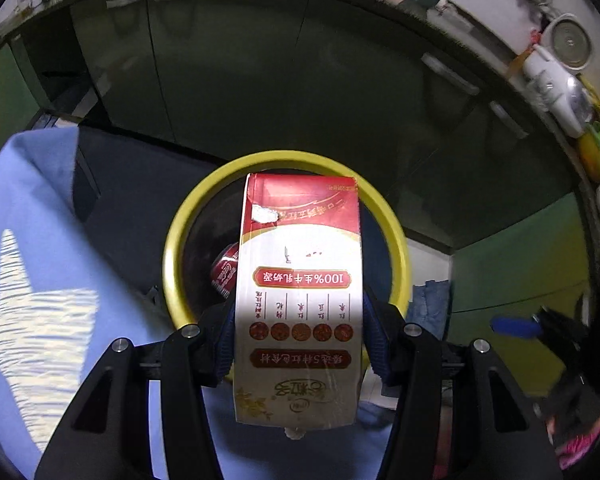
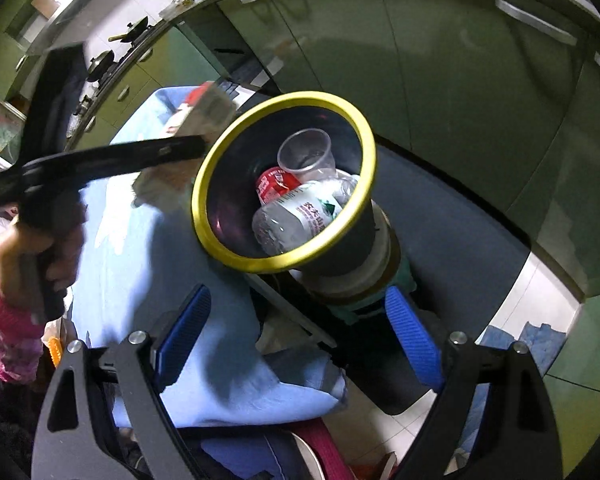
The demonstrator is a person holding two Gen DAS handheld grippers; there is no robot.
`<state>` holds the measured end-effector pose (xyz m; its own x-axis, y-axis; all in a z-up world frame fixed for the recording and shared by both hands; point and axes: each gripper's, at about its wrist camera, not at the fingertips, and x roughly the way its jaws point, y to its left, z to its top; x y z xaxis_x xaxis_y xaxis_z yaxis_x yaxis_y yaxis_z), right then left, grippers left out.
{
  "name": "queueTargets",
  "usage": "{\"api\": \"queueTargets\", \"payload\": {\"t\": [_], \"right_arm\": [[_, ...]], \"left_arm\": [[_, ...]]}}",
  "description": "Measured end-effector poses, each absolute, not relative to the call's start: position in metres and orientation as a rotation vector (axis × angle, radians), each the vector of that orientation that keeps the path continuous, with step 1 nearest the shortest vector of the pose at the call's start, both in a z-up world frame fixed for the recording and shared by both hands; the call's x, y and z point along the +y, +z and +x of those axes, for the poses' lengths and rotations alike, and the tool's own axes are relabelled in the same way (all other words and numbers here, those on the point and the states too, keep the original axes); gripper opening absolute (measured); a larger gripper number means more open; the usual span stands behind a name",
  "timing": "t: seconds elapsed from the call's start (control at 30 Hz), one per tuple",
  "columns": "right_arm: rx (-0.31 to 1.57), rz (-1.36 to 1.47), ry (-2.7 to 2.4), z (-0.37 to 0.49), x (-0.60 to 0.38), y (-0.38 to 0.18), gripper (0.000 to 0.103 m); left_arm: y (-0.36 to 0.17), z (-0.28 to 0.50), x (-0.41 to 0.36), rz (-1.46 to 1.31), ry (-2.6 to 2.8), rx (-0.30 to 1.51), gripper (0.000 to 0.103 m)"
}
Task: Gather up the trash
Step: 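Carry the milk carton over the bin and open the left gripper, then move the right gripper to the table and grasp the white-and-blue tube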
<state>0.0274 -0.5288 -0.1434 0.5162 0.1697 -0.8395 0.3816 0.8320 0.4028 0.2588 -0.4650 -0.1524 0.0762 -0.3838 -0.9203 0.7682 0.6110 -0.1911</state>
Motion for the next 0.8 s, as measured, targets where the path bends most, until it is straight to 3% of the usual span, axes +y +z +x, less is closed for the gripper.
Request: {"api": "queueTargets", "payload": {"t": [0.07, 0.13, 0.4, 0.8], "right_arm": [[1.04, 0.609, -0.135, 0.026, -0.531, -0.146, 0.085], [1.038, 0.615, -0.135, 0.026, -0.531, -0.148, 0.085], [1.029, 0.597, -0.12, 0.026, -0.523, -0.142, 0.085], [1.07, 0.525, -0.055, 0.05, -0.483, -0.14, 0.085]], "left_arm": [[-0.163, 0.262, -0.474, 0.407, -0.864, 1.215, 0.07], [-0.167, 0.265, -0.478, 0.415, -0.834, 1.199, 0.076], [-0.121, 0.248, -0.432, 0.362, -0.888, 1.141, 0.078], [-0.058, 0.232, -0.237, 0.086, -0.823, 1.052, 0.088]]}}
